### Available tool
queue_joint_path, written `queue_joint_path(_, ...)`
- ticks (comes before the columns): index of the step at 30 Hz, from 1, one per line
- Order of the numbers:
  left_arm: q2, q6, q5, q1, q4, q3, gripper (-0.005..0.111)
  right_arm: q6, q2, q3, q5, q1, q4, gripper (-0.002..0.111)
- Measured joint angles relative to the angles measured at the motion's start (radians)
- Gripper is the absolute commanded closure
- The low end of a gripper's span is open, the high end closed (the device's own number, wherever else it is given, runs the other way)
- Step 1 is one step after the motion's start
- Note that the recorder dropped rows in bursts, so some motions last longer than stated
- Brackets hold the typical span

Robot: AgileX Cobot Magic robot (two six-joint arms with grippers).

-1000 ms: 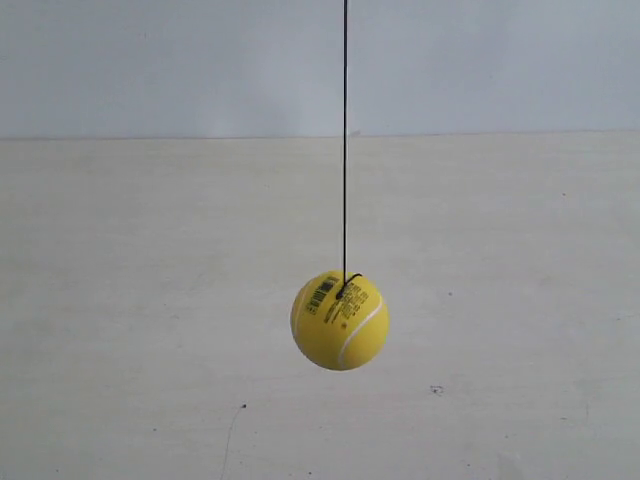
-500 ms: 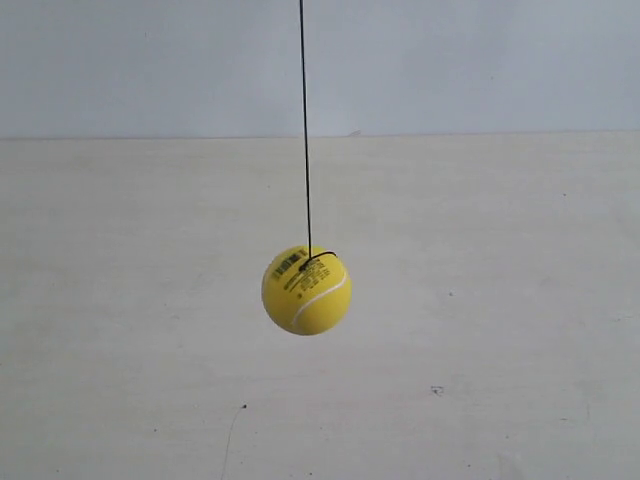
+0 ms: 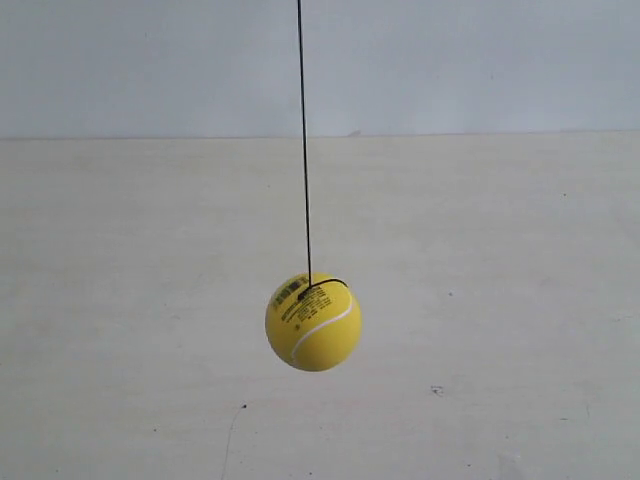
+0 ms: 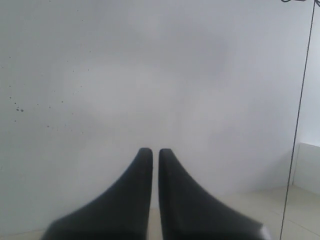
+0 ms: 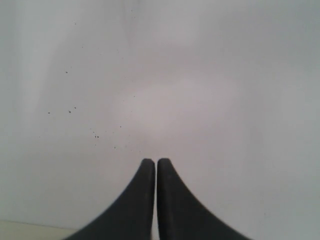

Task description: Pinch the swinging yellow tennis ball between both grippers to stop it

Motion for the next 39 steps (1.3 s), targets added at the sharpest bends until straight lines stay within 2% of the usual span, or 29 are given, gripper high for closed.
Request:
queue_joint_path(5, 0.000, 0.020, 0.000, 0.000, 0.000, 0.000, 0.102, 0.000, 0.000, 0.000, 0.000, 0.000, 0.000, 0.108)
queue_joint_path(10, -0.008, 0.369, 0.058, 0.009, -0.228, 0.000, 0.102, 0.002, 0.000, 0.000, 0.000, 0.000, 0.000, 0.108)
queue_joint_path(13, -0.012, 0.487, 0.102, 0.099, -0.293, 0.002, 0.102, 0.005, 0.000, 0.000, 0.000, 0.000, 0.000, 0.108)
queue_joint_path(17, -0.032, 0.508, 0.105, 0.235, -0.323, 0.009, 0.102, 0.007, 0.000, 0.000, 0.000, 0.000, 0.000, 0.108)
queue_joint_path(19, -0.067, 0.509, 0.105, 0.323, -0.332, 0.029, 0.102, 0.007, 0.000, 0.000, 0.000, 0.000, 0.000, 0.108)
queue_joint_path(22, -0.109, 0.509, 0.107, 0.403, -0.334, 0.056, 0.102, 0.007, 0.000, 0.000, 0.000, 0.000, 0.000, 0.108)
queue_joint_path(32, -0.139, 0.523, 0.112, 0.600, -0.336, 0.111, 0.102, 0.007, 0.000, 0.000, 0.000, 0.000, 0.000, 0.108)
queue_joint_path(35, -0.139, 0.532, 0.102, 0.635, -0.336, 0.141, 0.102, 0.007, 0.000, 0.000, 0.000, 0.000, 0.000, 0.108)
queue_joint_path(39, -0.139, 0.544, 0.100, 0.647, -0.336, 0.199, 0.102, 0.009, 0.000, 0.000, 0.000, 0.000, 0.000, 0.108)
